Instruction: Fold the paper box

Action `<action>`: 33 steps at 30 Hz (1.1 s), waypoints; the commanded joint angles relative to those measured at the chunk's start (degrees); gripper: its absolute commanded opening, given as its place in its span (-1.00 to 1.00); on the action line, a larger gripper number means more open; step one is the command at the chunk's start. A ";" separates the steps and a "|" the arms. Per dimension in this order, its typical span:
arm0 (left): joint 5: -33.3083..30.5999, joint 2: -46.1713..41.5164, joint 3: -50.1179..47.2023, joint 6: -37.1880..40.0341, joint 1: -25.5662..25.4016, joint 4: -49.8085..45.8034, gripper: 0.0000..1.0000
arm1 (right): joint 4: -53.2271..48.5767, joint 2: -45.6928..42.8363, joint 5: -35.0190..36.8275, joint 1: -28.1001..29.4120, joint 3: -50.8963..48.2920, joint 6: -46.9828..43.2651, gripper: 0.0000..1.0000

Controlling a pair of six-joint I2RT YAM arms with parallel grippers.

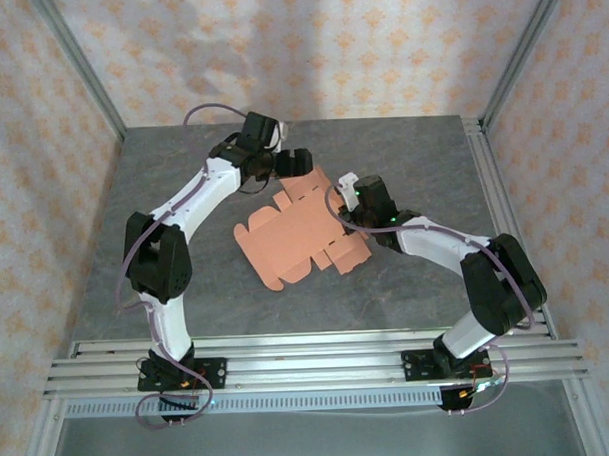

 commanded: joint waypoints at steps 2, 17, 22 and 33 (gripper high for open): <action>-3.23 2.57 7.36 -0.79 -2.84 -6.05 0.81 | -0.24 -1.63 4.71 0.79 -0.61 -3.88 -1.00; 4.74 19.85 33.51 3.99 -4.43 -18.98 0.23 | -2.63 -0.54 8.62 2.49 1.83 -8.34 -1.00; 6.84 22.75 37.36 3.35 -4.68 -22.49 0.04 | -3.18 0.05 9.87 2.56 2.41 -8.90 -1.00; 8.08 19.62 32.15 4.01 -5.62 -24.79 0.01 | -3.60 -0.08 10.11 2.57 2.71 -8.59 -1.00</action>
